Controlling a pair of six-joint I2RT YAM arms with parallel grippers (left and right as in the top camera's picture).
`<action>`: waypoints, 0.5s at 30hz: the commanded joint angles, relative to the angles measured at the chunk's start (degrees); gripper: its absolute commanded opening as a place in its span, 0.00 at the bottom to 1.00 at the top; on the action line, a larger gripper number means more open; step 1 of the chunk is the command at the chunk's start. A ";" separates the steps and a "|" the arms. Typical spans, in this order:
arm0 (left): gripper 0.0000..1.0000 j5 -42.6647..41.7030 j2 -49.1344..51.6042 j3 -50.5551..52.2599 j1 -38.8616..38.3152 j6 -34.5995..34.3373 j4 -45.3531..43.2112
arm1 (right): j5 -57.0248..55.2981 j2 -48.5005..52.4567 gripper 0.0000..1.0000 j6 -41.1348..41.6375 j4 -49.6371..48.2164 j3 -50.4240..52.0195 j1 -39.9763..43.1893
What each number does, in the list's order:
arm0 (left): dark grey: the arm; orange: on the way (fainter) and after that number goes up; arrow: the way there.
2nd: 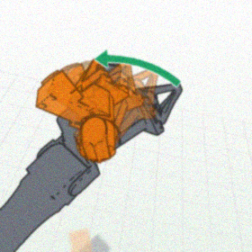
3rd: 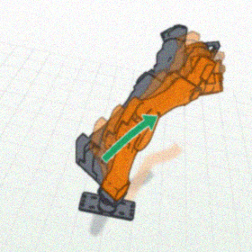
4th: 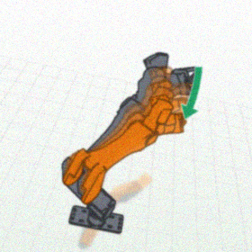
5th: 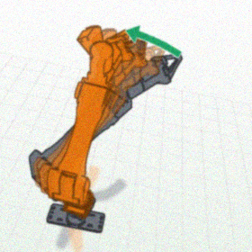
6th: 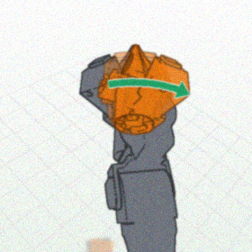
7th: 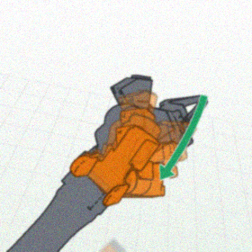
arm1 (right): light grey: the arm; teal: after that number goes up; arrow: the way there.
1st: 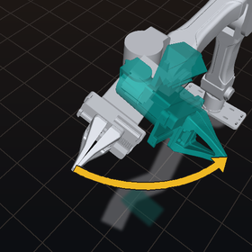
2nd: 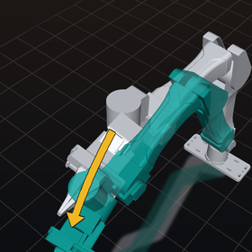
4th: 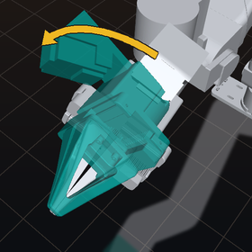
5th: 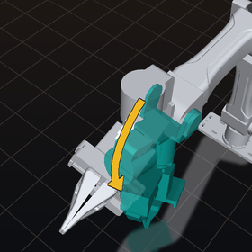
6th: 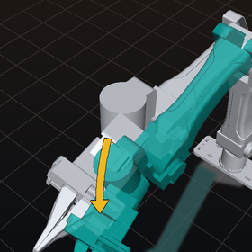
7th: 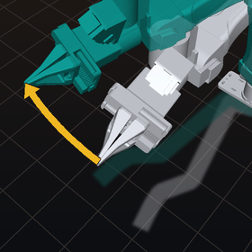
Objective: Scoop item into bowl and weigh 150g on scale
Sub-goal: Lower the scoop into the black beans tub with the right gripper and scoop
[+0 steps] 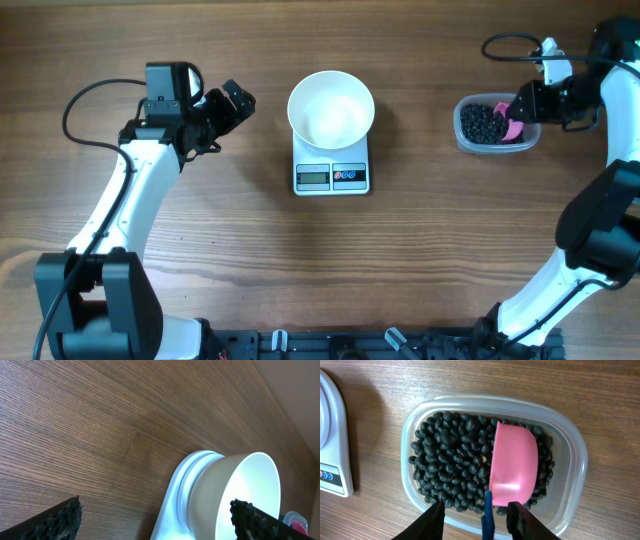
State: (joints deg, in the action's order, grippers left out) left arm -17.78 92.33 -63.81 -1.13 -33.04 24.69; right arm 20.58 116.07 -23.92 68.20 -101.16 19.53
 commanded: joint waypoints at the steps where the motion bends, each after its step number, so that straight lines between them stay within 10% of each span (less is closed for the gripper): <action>1: 1.00 0.94 -0.46 -0.28 0.11 1.36 0.04 | 1.31 0.74 0.43 -0.13 -0.22 0.59 -0.13; 15: 1.00 0.92 -0.46 -0.28 0.11 1.36 0.04 | -2.73 0.07 0.42 3.15 3.43 -2.21 -0.20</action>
State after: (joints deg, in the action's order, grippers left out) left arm -17.78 92.33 -63.81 -1.13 -33.04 24.69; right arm 15.27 116.09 -21.26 71.31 -101.82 19.44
